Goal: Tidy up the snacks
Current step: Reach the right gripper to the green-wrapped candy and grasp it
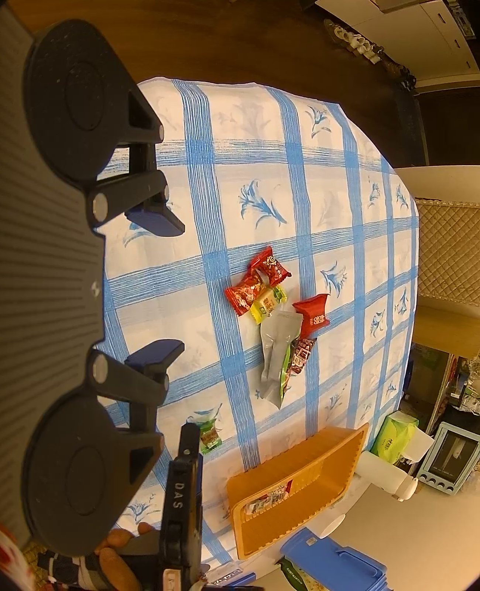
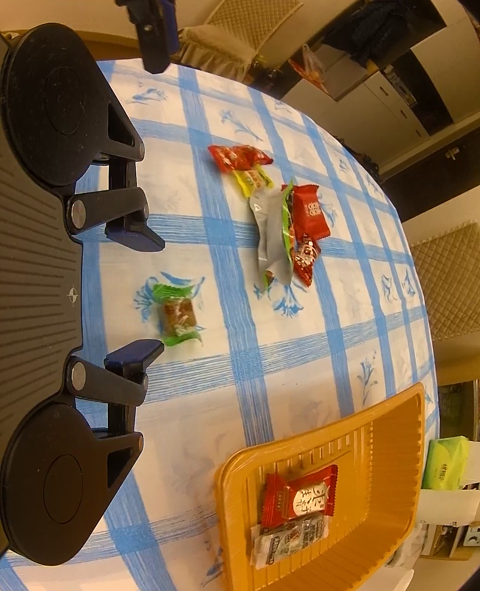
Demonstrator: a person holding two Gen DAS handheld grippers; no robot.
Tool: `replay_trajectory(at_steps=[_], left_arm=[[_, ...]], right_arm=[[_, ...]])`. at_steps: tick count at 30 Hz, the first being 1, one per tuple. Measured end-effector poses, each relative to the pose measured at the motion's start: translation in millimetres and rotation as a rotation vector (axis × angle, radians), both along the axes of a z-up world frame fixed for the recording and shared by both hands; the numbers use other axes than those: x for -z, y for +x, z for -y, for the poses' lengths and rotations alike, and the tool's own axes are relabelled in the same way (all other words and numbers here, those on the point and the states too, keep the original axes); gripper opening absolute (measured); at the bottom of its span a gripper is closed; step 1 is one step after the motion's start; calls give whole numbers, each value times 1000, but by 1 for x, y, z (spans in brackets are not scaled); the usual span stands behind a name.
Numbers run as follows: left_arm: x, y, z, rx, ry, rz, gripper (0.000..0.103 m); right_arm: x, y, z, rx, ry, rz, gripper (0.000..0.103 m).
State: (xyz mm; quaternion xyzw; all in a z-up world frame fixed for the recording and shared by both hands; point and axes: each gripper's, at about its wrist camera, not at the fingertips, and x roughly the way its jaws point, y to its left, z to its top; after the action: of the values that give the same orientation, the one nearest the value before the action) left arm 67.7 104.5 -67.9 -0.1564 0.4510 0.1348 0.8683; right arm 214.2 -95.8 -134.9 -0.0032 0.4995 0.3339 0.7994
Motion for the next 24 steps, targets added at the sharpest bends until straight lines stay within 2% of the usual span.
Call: replay_trajectory(at_steps=[4,15,22,24], left_arm=[[2,2,-1,-1,-1,-7,59],[8,9,-8,-15,-4,-18,59],[12,17,-9,-15,-9,-15,59],[14,19,-9,-13,-9,-14,59]], right_arm=[[3,4,-8,-5,-9,11,48],[8,12,-27,-21,-62,82,44],[11,6,-36,-79,-134,173,31],[12,3,-37,-96,-155,205,23]])
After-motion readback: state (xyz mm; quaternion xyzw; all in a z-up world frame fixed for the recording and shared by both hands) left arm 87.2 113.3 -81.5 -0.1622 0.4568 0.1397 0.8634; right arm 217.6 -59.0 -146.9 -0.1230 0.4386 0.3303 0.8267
